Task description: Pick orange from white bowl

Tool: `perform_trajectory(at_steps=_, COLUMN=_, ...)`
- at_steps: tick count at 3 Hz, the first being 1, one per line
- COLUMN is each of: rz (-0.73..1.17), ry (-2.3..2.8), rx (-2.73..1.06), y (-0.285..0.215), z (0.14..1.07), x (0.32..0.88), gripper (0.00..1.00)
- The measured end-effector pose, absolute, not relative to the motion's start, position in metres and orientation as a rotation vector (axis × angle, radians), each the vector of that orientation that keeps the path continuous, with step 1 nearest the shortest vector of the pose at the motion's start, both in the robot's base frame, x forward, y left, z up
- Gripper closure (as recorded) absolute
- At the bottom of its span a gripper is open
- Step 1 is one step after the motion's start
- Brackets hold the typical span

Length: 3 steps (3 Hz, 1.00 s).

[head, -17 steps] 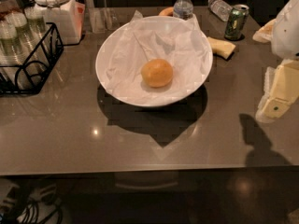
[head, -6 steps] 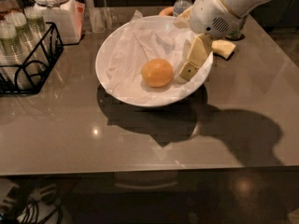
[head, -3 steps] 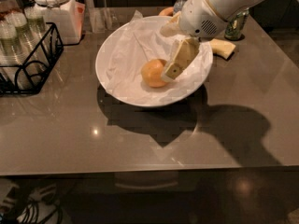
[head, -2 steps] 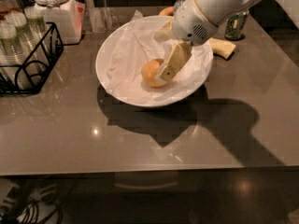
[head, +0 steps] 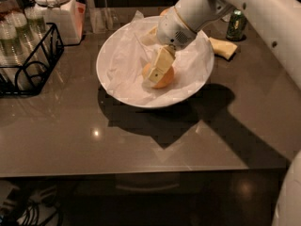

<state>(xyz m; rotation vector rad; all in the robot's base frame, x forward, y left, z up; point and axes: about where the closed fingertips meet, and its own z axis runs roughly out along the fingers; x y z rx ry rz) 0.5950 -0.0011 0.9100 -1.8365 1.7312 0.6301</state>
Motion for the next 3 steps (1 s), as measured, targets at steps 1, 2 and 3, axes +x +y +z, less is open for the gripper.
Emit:
perform_trajectory(at_steps=1, rz=0.665, ry=1.748, rx=-1.845, y=0.001, z=0.895, x=0.602, gripper=0.05)
perform_trajectory(at_steps=2, rz=0.684, ry=1.806, rx=-1.838, y=-0.009, z=0.883, x=0.602, gripper=0.05)
perform_trajectory(at_steps=3, rz=0.698, ry=1.841, rx=-1.833, y=-0.016, z=0.873, x=0.603, gripper=0.06)
